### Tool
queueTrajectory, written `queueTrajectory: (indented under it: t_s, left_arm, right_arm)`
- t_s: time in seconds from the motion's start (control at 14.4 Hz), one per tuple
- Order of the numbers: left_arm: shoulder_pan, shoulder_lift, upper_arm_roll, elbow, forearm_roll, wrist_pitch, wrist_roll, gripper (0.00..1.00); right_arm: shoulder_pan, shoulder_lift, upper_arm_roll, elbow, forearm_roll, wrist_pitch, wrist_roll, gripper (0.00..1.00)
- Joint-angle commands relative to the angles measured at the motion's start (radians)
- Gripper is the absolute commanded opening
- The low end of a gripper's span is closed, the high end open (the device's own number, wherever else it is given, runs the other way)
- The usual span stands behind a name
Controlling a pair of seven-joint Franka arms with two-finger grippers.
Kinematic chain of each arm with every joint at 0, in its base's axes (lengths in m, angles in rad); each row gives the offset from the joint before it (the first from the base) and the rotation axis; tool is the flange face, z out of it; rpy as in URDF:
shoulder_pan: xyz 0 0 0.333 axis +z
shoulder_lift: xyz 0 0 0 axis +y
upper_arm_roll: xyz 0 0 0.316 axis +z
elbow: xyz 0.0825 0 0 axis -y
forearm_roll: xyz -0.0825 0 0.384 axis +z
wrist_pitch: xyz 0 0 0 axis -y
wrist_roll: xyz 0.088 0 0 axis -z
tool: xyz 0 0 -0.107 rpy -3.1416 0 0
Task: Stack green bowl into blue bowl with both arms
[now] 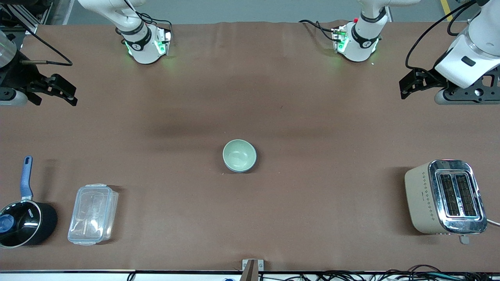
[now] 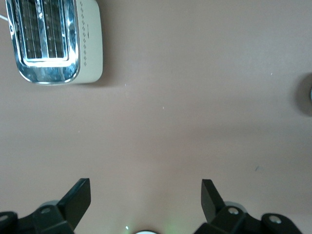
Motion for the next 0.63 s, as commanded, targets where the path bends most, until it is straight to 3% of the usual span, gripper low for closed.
queueTrajectory:
  t_s: [0.0,0.14,0.56]
  left_arm:
    - [0.007,-0.024,0.004,-0.006,-0.020,-0.033,0.024,1.00]
    - [0.012,-0.040,0.006,-0.023,-0.022,-0.033,0.024,1.00]
    - [0.013,-0.047,0.004,-0.039,-0.020,-0.033,0.024,1.00]
  right_arm:
    - [0.000,0.007,0.002,0.053,0.015,-0.021,-0.006,1.00]
    - [0.000,0.021,0.002,0.107,0.008,-0.060,-0.004,1.00]
    - [-0.004,0.026,0.002,0.109,0.007,-0.063,-0.012,1.00]
